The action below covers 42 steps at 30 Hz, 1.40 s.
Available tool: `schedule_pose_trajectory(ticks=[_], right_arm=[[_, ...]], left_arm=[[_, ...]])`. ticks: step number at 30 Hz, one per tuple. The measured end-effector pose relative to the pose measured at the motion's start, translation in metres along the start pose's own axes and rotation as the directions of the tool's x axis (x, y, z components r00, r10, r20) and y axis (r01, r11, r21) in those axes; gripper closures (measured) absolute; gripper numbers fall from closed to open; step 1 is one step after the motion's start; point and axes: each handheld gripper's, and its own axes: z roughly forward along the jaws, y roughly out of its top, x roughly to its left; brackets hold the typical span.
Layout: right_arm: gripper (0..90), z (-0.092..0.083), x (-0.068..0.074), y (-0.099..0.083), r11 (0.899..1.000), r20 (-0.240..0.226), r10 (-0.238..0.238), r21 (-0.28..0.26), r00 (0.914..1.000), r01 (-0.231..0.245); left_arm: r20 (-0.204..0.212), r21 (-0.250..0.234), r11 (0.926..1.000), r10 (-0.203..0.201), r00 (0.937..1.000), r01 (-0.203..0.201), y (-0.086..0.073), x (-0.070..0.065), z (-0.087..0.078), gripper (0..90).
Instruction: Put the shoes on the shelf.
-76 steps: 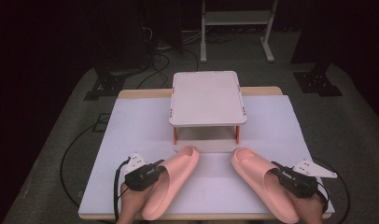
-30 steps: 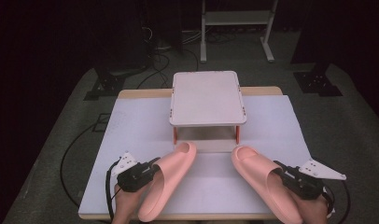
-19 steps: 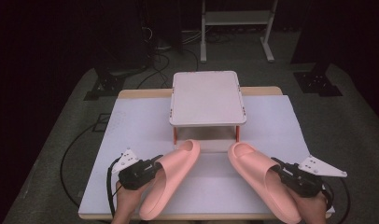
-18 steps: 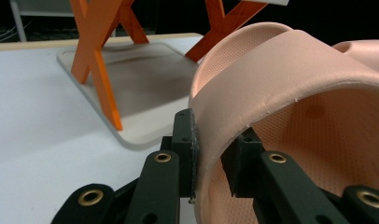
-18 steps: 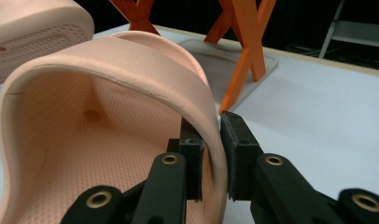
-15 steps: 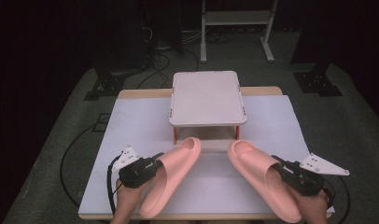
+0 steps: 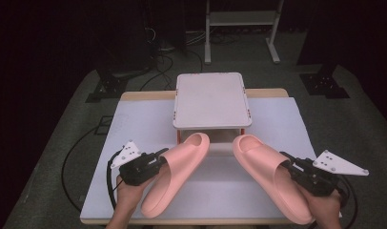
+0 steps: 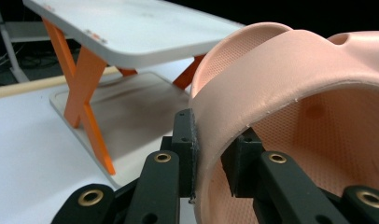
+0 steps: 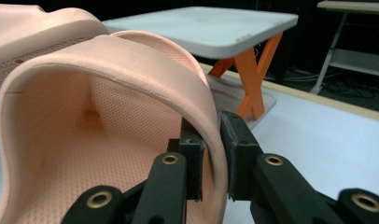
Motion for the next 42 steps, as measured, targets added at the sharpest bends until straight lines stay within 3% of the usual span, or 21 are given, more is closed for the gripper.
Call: schedule_pose_trajectory(ticks=[11, 27, 42], right_arm=[[79.3, 0.006, 0.009, 0.031, 0.999, -0.024, -0.04, -0.025, 0.9989, 0.039], [79.4, 0.024, 0.009, 0.067, 0.996, -0.016, -0.082, -0.037, 0.9965, 0.081], [79.4, 0.048, 0.0, 0.085, 0.996, 0.035, -0.067, -0.053, 0.9971, 0.069]], left_arm=[[0.026, -0.018, 0.9994, 0.029, 0.9992, -0.028, 0.02, 0.0, 0.0, 76.2], [0.022, -0.029, 0.998, 0.058, 0.9981, -0.057, 0.049, 0.01, 0.001, 76.2], [-0.029, -0.034, 0.997, 0.068, 0.9973, -0.069, 0.067, 0.024, 0.01, 76.2]])
